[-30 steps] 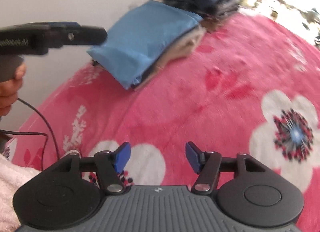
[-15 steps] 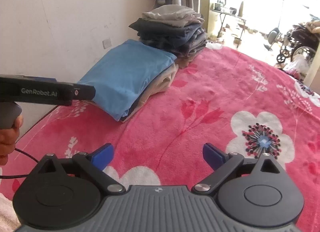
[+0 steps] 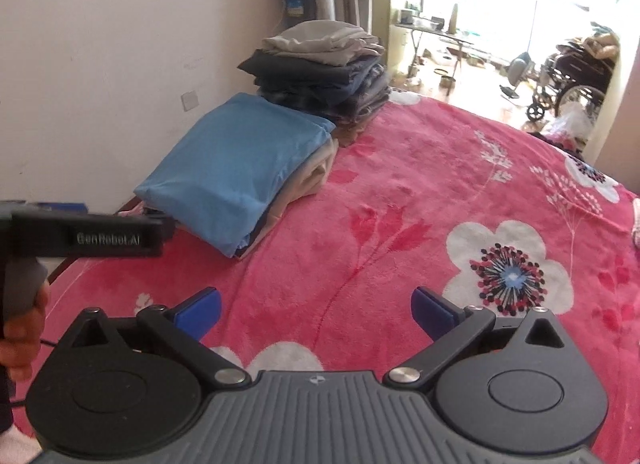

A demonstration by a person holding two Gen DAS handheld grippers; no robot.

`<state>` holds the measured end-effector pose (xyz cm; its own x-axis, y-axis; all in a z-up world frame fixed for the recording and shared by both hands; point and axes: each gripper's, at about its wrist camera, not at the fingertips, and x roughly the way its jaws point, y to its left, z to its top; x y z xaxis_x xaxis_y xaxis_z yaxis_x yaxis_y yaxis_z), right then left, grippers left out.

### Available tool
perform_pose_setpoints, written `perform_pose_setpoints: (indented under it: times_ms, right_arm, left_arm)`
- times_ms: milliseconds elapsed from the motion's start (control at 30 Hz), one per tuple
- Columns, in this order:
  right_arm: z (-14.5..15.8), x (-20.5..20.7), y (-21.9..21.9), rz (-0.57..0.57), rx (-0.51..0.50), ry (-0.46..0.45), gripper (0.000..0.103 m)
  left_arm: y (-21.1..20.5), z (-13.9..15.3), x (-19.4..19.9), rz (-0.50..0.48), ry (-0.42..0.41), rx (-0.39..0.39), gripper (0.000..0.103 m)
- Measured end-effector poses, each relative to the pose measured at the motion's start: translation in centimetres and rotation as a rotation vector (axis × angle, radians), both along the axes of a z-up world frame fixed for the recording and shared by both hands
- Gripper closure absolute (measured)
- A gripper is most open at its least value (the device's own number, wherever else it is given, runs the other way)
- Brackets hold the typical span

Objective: Fold clothes

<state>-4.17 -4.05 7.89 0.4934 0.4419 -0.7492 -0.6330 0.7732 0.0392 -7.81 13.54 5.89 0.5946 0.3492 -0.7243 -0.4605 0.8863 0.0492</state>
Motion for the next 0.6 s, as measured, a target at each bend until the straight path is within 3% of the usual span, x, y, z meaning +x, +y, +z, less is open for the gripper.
perform_pose_setpoints:
  times_ms: [600]
  right_arm:
    - [-1.2, -0.4, 1.0, -0.021, -0.068, -0.001, 0.000]
  left_arm:
    - [0.1, -0.6, -0.3, 0.012, 0.020, -0.006, 0.000]
